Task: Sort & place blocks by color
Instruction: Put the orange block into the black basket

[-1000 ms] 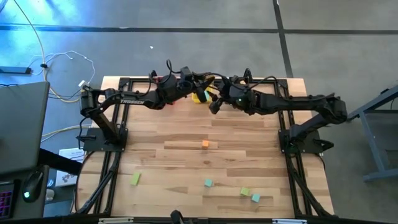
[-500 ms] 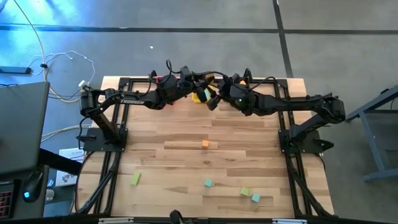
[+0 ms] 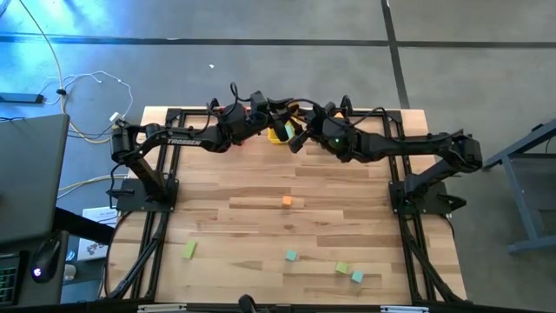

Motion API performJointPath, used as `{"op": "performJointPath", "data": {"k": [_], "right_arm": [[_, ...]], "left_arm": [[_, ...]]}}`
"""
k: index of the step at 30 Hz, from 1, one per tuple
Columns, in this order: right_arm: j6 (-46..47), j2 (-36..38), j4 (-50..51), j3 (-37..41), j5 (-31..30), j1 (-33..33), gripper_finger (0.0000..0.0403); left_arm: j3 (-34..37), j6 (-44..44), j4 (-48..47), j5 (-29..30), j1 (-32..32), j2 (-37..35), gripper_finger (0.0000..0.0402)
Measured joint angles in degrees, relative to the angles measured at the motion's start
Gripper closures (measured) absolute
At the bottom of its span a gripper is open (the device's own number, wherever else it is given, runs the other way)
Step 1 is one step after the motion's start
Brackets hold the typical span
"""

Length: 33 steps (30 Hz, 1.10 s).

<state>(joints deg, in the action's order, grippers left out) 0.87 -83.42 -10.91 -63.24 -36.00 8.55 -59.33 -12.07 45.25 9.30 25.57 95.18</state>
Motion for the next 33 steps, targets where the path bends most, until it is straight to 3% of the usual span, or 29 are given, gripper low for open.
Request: {"op": "performJointPath", "data": {"k": [11, 14, 20, 25, 28, 33], "right_arm": [[-1.96, -0.07, 0.20, 0.00, -1.74, 0.14, 0.0384], [-2.41, -0.07, 1.07, 0.00, -1.72, 0.11, 0.0398], [-2.91, -0.07, 4.03, -0.02, -2.59, 0.07, 0.0360], [-5.01, -0.13, 5.11, -0.02, -2.48, -0.19, 0.0308], [-6.91, 0.06, 6.83, -0.02, -2.52, -0.69, 0.0272], [-10.00, 0.74, 10.40, -0.02, -2.85, -2.18, 0.0226]], "left_arm": [[0.13, 0.26, -0.85, 0.83, -0.36, 0.09, 0.0294], [0.15, 0.30, -1.08, 0.83, -0.36, 0.13, 0.0297], [0.17, 0.27, -2.01, -0.70, 0.56, 0.28, 0.0294], [0.17, 0.53, -3.64, -7.91, 2.53, 0.28, 0.0298], [0.15, 3.40, -6.09, -13.02, 3.55, 0.25, 0.0298], [0.02, 9.96, -9.92, -14.05, 3.95, 0.05, 0.0297]]}}
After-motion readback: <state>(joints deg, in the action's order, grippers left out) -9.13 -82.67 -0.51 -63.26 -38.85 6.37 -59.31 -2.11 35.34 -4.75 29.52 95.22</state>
